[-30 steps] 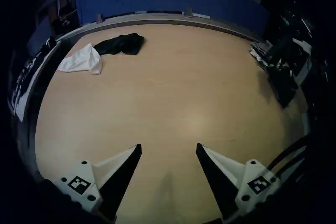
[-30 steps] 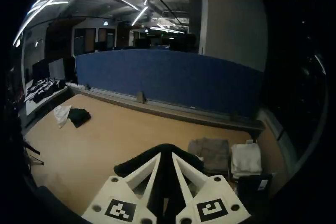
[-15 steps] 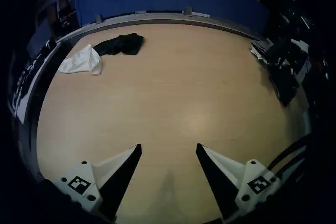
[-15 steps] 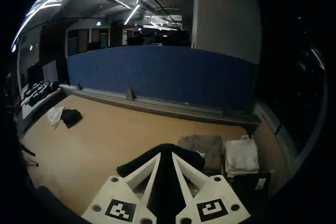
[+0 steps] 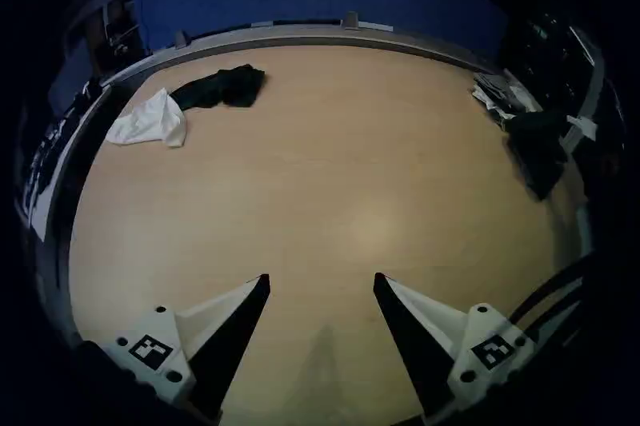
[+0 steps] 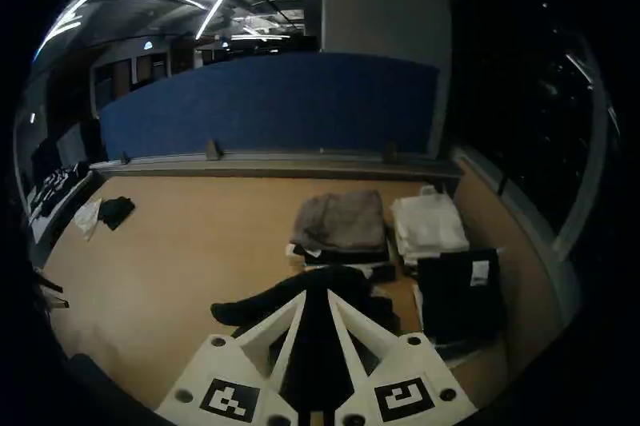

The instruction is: Fold towel

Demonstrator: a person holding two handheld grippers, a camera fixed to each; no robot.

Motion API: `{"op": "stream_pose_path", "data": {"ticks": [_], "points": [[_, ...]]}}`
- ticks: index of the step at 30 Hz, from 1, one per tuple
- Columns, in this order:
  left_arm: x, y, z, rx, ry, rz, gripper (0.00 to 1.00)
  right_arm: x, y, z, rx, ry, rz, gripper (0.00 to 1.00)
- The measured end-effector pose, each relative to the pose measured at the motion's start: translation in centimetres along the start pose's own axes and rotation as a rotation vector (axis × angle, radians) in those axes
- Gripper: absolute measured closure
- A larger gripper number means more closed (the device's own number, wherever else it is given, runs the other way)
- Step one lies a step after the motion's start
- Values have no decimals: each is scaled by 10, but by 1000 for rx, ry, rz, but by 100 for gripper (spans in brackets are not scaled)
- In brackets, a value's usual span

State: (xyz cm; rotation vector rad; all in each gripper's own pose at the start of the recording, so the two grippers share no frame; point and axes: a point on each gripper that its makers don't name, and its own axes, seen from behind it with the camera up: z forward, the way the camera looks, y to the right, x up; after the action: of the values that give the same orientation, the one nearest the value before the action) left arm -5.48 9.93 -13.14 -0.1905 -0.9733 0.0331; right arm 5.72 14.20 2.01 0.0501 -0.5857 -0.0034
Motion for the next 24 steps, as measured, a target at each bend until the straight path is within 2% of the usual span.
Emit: {"op": "stream_pose_path", "data": {"ticks": [6, 14, 24], "points": [[1, 7, 1, -8, 1, 11, 4, -43, 23, -12, -68, -58, 7, 97], [2, 11, -1, -10, 4, 27, 3, -90, 50, -13, -155, -126, 44, 97], [4, 12, -4, -5, 9, 37, 3, -128, 58, -6, -184, -189, 42, 97]]}}
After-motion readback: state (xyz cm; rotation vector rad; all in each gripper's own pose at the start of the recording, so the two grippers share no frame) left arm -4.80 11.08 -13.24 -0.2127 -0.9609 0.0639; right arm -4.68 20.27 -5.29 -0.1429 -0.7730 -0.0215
